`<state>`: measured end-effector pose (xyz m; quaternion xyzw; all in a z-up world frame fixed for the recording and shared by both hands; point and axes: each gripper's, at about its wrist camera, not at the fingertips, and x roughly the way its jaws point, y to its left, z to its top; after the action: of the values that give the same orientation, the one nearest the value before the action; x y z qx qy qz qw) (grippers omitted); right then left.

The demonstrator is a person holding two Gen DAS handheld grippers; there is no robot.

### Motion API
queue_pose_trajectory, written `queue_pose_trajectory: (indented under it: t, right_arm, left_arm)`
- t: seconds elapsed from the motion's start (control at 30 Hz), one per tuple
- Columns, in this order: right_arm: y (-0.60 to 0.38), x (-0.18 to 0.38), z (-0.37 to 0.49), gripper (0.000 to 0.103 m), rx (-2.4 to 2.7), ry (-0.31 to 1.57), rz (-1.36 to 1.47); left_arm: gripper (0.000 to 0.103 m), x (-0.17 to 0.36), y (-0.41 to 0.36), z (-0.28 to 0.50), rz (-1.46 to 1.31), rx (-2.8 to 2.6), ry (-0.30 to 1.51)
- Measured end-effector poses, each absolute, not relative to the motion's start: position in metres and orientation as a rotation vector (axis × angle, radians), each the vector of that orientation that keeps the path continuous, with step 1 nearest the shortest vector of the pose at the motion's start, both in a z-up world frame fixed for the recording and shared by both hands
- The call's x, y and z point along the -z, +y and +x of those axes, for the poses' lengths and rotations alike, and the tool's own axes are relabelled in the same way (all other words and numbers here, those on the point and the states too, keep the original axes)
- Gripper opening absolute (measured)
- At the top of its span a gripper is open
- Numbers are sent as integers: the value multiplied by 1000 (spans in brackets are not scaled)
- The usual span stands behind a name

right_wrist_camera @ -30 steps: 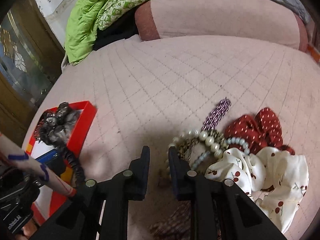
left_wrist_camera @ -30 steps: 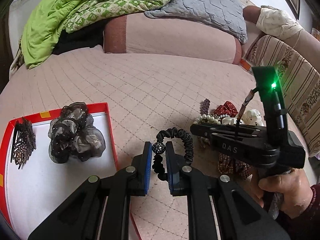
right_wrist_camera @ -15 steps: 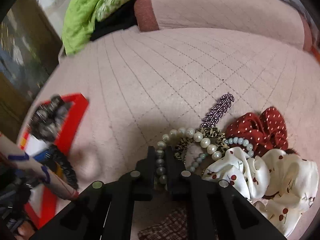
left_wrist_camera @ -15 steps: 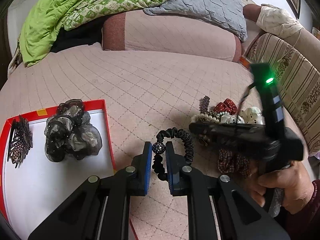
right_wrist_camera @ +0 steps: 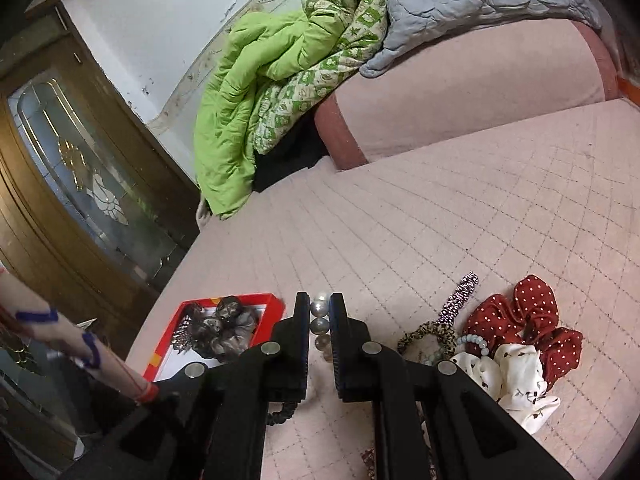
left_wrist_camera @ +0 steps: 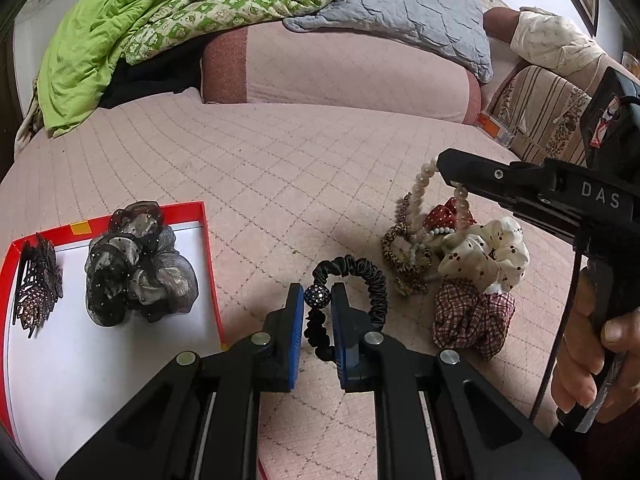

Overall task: Organize jewelry
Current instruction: 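Grasp the pearl bracelet with the right gripper while the left gripper holds the hair tie, then carry the hair tie and pearl bracelet into the tray and lower them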

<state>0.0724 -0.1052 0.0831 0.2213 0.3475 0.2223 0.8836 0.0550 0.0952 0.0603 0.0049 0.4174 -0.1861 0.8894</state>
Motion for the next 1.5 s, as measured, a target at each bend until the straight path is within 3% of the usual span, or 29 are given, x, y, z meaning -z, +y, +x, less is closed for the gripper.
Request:
queue_pose_trajectory:
  t: [0.73,1.07,1.5]
  right_arm:
    - [-74,-88,45,10,-484,739,468]
    - [9,-108,17,10,-610,750,431]
    - [110,-106,29,10,-739,830,378]
  left_arm:
    - [13,-86,158,30,-50,296,831]
    - [13,-98,236,5,-134,201,802]
    - [13,-72,316,7,-213,21,857]
